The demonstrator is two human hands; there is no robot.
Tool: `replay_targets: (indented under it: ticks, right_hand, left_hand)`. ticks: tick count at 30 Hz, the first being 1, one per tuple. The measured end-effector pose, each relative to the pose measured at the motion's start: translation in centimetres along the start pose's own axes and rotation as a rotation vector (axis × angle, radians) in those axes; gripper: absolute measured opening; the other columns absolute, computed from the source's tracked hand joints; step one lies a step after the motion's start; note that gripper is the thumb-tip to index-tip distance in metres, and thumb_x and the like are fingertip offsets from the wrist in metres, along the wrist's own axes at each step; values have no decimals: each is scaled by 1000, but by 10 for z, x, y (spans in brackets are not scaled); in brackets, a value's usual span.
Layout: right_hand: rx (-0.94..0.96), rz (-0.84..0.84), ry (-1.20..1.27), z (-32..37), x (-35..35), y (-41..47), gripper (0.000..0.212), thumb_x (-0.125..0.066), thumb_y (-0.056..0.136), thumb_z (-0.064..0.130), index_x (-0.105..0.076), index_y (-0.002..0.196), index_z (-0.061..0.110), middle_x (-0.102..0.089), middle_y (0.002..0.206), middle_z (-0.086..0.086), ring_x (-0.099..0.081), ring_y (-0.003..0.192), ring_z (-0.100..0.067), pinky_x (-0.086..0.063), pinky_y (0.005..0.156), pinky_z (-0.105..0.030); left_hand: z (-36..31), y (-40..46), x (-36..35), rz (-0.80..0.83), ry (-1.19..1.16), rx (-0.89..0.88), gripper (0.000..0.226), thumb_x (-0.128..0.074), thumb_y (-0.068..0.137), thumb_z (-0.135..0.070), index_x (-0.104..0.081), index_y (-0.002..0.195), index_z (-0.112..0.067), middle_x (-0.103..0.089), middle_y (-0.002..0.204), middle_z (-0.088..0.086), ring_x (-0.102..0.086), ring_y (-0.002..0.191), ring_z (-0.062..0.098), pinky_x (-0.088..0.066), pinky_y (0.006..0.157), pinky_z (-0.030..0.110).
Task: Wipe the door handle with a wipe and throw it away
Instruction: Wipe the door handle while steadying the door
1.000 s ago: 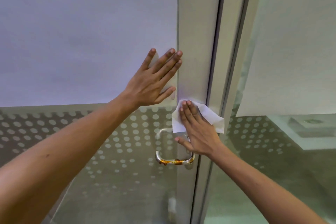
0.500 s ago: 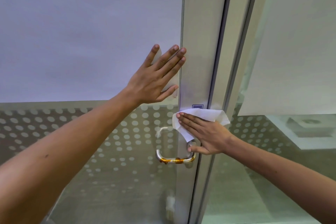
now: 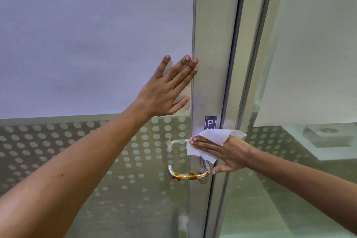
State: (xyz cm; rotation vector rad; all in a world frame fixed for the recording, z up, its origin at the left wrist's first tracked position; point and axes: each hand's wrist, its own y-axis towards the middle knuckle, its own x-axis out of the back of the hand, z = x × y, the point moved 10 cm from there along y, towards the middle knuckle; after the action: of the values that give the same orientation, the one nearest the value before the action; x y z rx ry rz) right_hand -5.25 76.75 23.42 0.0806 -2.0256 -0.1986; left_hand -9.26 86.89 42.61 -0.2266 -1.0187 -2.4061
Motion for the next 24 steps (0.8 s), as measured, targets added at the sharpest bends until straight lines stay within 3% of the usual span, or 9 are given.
replay_targets:
  ticks: [1, 2, 4, 8, 12, 20, 24]
  right_hand:
    - [-7, -7, 45, 1, -4, 0, 94, -40, 89, 71, -14, 155, 10, -11, 165, 1, -8, 152, -12, -29, 111, -21]
    - [-20, -13, 79, 1, -7, 0, 93, -42, 90, 68, -11, 155, 9, -8, 165, 0, -4, 152, -13, -14, 121, -29]
    - [-54, -20, 111, -1, -8, 1, 93, -47, 91, 65, -13, 155, 7, -8, 165, -2, -2, 152, -14, -1, 124, -32]
    - [-77, -17, 138, -3, -6, 1, 92, -44, 92, 64, -12, 155, 6, -10, 165, -5, -6, 152, -18, -16, 123, -42]
    - [-103, -27, 120, -12, 2, 1, 89, -34, 93, 66, -11, 155, 5, -8, 165, -7, -5, 153, -19, -18, 122, -45]
    - [-207, -117, -6, -34, 40, 4, 91, -37, 93, 67, -8, 155, 7, -6, 164, -6, -2, 152, -17, -7, 124, -32]
    - [-231, -103, 7, -36, 36, 6, 91, -32, 94, 68, -1, 155, 9, -3, 165, -7, 1, 153, -17, -16, 123, -32]
  left_hand:
    - [0, 0, 0, -1, 0, 0, 74, -31, 100, -50, -19, 157, -4, -19, 165, 15, -18, 152, 32, -9, 120, 59]
    - [0, 0, 0, -2, -1, 0, 75, -31, 100, -50, -19, 158, -4, -19, 165, 15, -18, 152, 32, -9, 120, 59]
    - [-1, 0, 0, -1, -1, -2, 75, -31, 100, -51, -17, 158, -4, -19, 165, 15, -18, 153, 32, -5, 121, 58]
    - [0, -1, 0, 0, 0, -1, 76, -30, 100, -51, -16, 158, -4, -17, 165, 15, -16, 153, 32, 1, 121, 56]
    - [-1, 0, 0, -2, 7, -3, 76, -31, 100, -51, -17, 158, -4, -18, 165, 15, -17, 153, 33, 0, 121, 57]
    - [-1, 1, 0, 8, 8, 1, 77, -30, 100, -52, -16, 158, -3, -16, 165, 16, -15, 153, 33, -4, 120, 59]
    - [-2, 0, 1, -4, 13, -3, 77, -31, 100, -52, -16, 157, -2, -16, 165, 17, -16, 153, 34, -6, 120, 60]
